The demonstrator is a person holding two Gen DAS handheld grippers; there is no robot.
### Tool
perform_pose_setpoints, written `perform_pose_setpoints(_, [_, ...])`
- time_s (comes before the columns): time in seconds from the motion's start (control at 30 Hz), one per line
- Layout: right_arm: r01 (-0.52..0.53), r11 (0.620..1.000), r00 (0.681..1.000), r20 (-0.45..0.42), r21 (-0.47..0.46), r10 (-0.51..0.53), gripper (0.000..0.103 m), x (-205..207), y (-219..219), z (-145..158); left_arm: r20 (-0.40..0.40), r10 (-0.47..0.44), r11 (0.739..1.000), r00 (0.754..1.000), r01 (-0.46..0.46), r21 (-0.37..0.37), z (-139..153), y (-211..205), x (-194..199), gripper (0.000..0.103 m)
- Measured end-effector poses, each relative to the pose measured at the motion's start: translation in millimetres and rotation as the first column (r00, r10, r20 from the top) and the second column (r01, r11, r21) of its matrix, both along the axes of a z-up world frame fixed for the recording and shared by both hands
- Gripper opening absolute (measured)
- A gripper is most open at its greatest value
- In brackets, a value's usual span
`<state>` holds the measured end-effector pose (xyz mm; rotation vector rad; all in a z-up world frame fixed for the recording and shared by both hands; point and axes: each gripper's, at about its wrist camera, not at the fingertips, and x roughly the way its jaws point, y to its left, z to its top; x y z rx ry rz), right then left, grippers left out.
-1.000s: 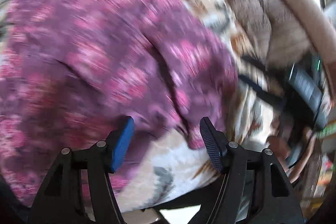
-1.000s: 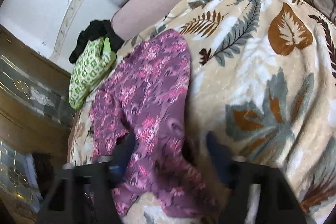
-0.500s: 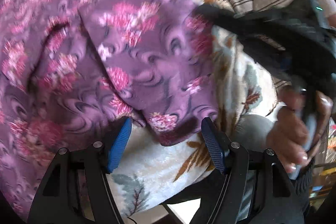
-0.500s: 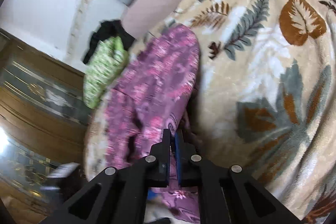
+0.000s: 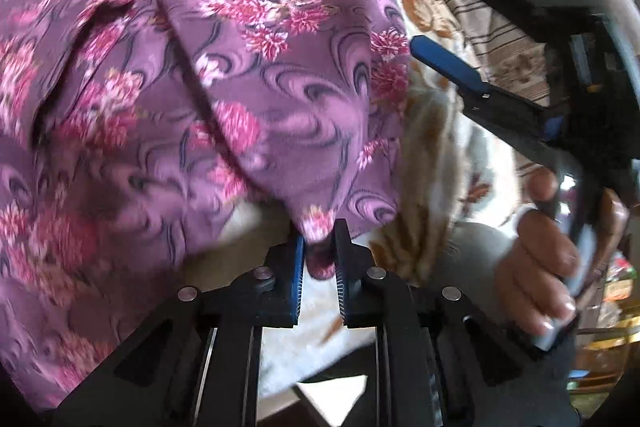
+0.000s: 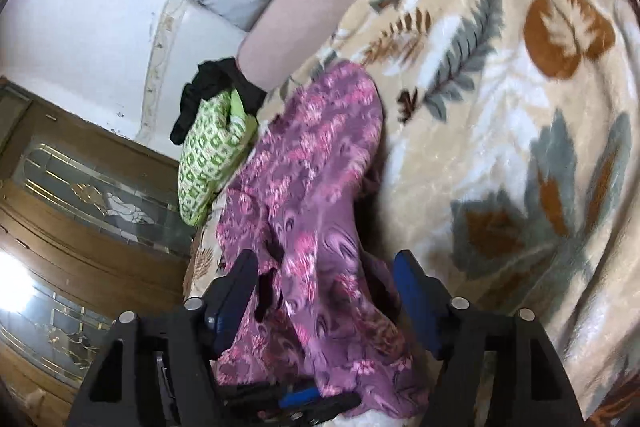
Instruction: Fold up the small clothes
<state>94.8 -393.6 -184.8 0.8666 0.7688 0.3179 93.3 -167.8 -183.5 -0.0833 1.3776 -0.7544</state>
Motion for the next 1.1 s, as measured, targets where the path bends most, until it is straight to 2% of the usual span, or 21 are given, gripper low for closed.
perform_pose_setpoints(0.03, [0.001,1.000,1.000,0.001,-0.005,-0.001,0.062,0.3,0.7,-0.2,-0.006,0.003,1.000,1.000,-0.003,-0.013,1.3,1.5,-1.1,0.008])
perform_pose_setpoints(0.1, [-0.034,0.999,0.999,-0.015,-0.007,0.034,0.038,6.6,8.2,-3.2,-0.028,0.010,0.998,1.000,-0.012,-0.058,6.9,4.0,-3.4,0.005])
perform_pose_setpoints(0.13, [-0.053,0.998,0.998,-0.039,-0.031,0.051,0.033,11.3,16.0,-5.9,-0.031,0.019,0.996,0.999,-0.022,-0.081,10.4,9.6,-5.0,0.005])
perform_pose_setpoints(0.2, [-0.074,0.993,0.995,-0.067,-0.096,0.068,0.016,14.7,27.7,-6.9,-0.025,0.038,0.994,0.999,-0.041,-0.104,16.5,14.0,-4.3,0.005])
perform_pose_setpoints(0.27, [-0.091,0.991,0.995,-0.045,-0.098,0.087,0.007,10.9,32.2,-2.6,-0.040,0.059,0.987,0.997,-0.064,-0.150,21.7,26.8,-4.9,0.005])
perform_pose_setpoints(0.37, [-0.065,0.997,0.996,0.053,-0.051,0.068,0.006,-4.6,23.3,12.6,-0.048,0.059,0.973,0.997,-0.068,-0.222,32.9,38.5,-5.8,0.005])
perform_pose_setpoints(0.43, [-0.055,0.997,0.998,0.040,-0.054,0.057,0.003,-5.5,22.0,10.6,-0.038,0.047,0.969,0.998,-0.055,-0.240,41.8,44.0,-7.8,0.005])
perform_pose_setpoints(0.5, [-0.045,0.999,0.998,0.040,0.015,0.044,0.003,-5.5,16.6,9.3,-0.058,0.052,0.971,0.997,-0.064,-0.232,47.1,46.4,1.6,0.004])
perform_pose_setpoints(0.53, [-0.045,0.997,0.997,0.070,0.067,0.040,0.003,-6.2,13.2,16.2,-0.076,0.049,0.964,0.996,-0.067,-0.258,50.2,50.6,3.6,0.004])
perform_pose_setpoints(0.57, [-0.042,0.996,0.995,0.094,0.079,0.035,0.003,-6.1,11.8,25.2,-0.086,0.053,0.955,0.995,-0.076,-0.287,55.5,57.9,5.3,0.004])
perform_pose_setpoints(0.67, [-0.086,0.995,0.984,0.158,0.047,0.078,0.002,5.5,28.3,63.5,-0.083,0.071,0.927,0.994,-0.096,-0.363,79.4,79.2,7.5,0.004])
perform_pose_setpoints(0.77, [-0.174,0.985,0.963,0.210,0.004,0.170,0.002,27.7,67.7,100.8,-0.068,0.105,0.904,0.992,-0.124,-0.408,98.7,109.5,9.7,0.004])
perform_pose_setpoints(0.83, [-0.257,0.964,0.938,0.222,-0.074,0.267,0.002,47.8,109.4,121.2,-0.062,0.141,0.904,0.988,-0.154,-0.398,100.5,130.6,13.1,0.004])
perform_pose_setpoints(0.9, [-0.319,0.941,0.920,0.201,-0.116,0.336,0.002,65.4,146.7,120.9,-0.015,0.212,0.917,0.977,-0.204,-0.342,95.3,159.1,16.8,0.005])
perform_pose_setpoints(0.97, [-0.406,0.909,0.893,0.169,-0.091,0.416,0.002,90.8,188.0,104.3,0.038,0.281,0.934,0.959,-0.264,-0.241,85.3,185.9,20.2,0.008])
perform_pose_setpoints(1.0, [-0.454,0.889,0.876,0.148,-0.065,0.458,0.003,105.5,212.1,88.3,0.053,0.299,0.938,0.953,-0.284,-0.199,78.8,200.3,21.7,0.014])
perform_pose_setpoints(1.07, [-0.486,0.873,0.866,0.111,-0.051,0.488,0.003,120.8,239.6,63.6,0.056,0.333,0.935,0.941,-0.323,-0.145,67.2,227.0,24.3,0.024])
perform_pose_setpoints(1.1, [-0.501,0.865,0.862,0.061,-0.036,0.503,0.003,129.2,251.9,46.4,0.055,0.356,0.930,0.933,-0.348,-0.116,61.3,241.2,26.6,0.029])
